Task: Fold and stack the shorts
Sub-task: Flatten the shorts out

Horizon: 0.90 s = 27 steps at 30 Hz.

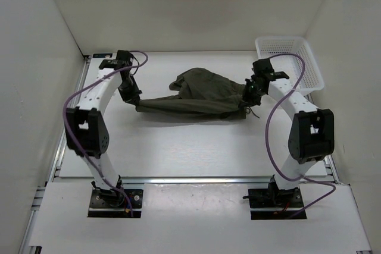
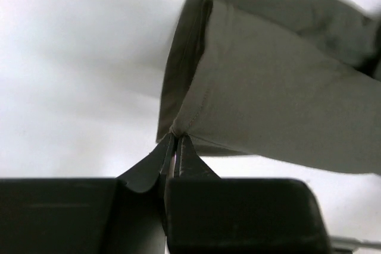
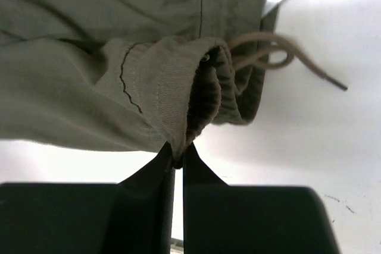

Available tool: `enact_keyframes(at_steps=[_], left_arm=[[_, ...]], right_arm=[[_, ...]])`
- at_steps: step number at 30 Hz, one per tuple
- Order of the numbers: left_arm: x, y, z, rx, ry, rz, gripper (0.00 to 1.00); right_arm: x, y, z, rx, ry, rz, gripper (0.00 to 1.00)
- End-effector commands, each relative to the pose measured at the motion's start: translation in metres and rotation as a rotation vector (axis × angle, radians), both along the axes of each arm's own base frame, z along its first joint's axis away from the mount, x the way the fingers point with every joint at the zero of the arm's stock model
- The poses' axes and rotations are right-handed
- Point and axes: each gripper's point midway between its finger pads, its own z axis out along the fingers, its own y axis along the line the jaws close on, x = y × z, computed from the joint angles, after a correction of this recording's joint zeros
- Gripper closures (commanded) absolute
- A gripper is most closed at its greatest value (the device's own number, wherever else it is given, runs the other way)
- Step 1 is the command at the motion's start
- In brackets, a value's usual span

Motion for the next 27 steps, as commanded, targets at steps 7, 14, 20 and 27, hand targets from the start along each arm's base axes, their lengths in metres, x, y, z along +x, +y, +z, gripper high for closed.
enact_keyframes(at_steps=[7, 14, 20, 27], left_arm=[[-0.102, -0.001, -0.014, 0.018, 0.049, 0.049, 0.9], [-0.118, -0.002, -0.015, 0.034, 0.026, 0.05, 0.9], [-0.034, -0.006, 0.059, 0.079, -0.145, 0.021, 0.9], [0.101, -0.002, 0.196, 0.006, -0.517, 0.034, 0.9]], right_arm=[[-0.07, -0.016, 0.008, -0.008, -0.005, 0.003, 1.0], [-0.114, -0.029, 0.021, -0.018, -0.034, -0.028, 1.0], [-0.055, -0.025, 0.069, -0.021, -0.15, -0.04, 1.0], [0.112, -0.003, 0.216, 0.025, -0.477, -0.022, 1.0]])
